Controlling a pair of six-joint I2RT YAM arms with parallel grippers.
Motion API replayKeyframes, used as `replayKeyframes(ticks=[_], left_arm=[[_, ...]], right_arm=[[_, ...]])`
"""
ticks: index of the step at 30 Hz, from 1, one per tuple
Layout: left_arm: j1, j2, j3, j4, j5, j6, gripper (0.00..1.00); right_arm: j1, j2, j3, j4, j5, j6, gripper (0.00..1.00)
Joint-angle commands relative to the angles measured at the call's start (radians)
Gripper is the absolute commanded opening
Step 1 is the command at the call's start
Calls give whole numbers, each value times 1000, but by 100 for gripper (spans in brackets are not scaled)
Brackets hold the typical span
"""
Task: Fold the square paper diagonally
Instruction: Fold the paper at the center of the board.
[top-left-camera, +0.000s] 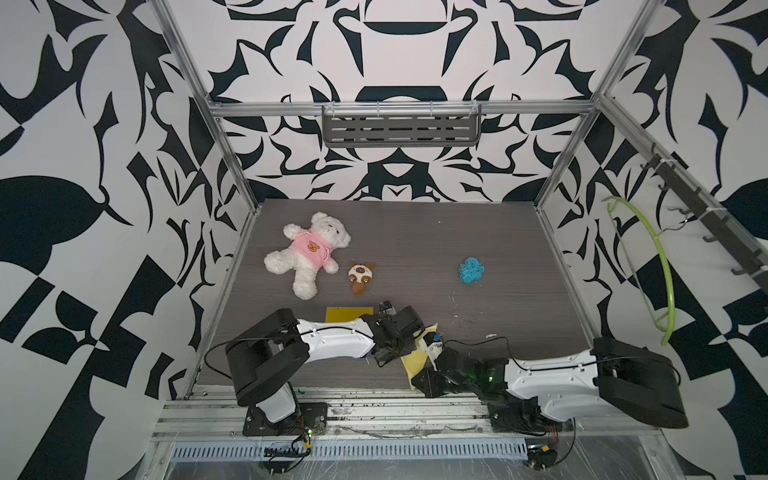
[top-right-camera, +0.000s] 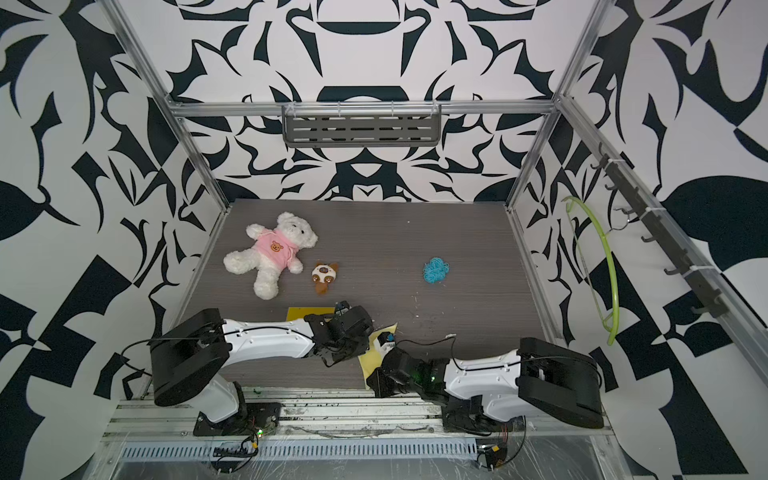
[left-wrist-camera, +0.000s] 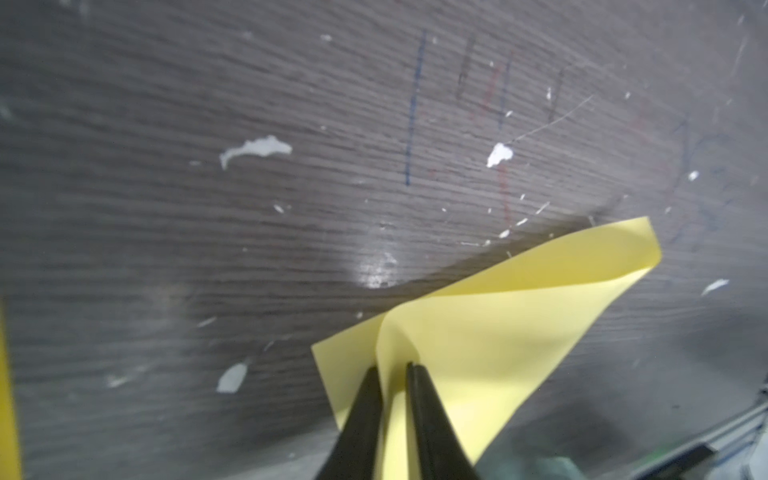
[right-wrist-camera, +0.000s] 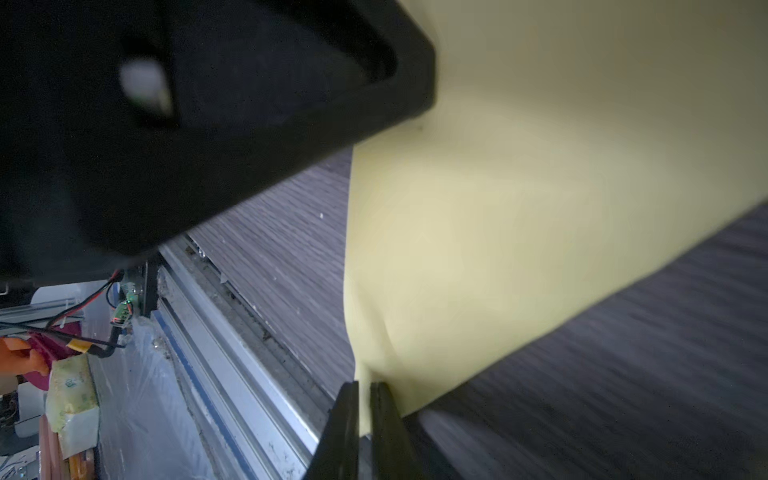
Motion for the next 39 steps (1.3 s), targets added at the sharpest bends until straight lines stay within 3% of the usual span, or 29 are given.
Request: replayKeyframes(ticks=[1,7,13,19,24,27,30,34,39], left_arm=[[-3,-12,-28,-98,-5,21,25],[11,-63,-31,-93,-20,62,35],[55,-97,-71,-52,-6,60,35],[59,-130,-104,-8,6,76,30],[59,-117,-120,24,41,79,18],[59,-103,-121,28,56,79,11],[59,-110,-128,26,61,79,5],[52,-126,-141,24,57,69,2],[33,-104,-129,-1,52,69,0]], right_arm=[[7,-23,9,-55,26,-19,14],[8,-36,14,-60,16,-26,14],[7,-80,27,-90,17,-35,16],[5,-156,38,-139,44,-43,21],[-16,-216,64,-229,85,-66,27],[-82,-245,101,-334,112,-81,30],[-223,-261,102,-366,67,-68,32],[-320,-268,103,-296,33,-91,50],[-368,-216,142,-238,20,-109,50]])
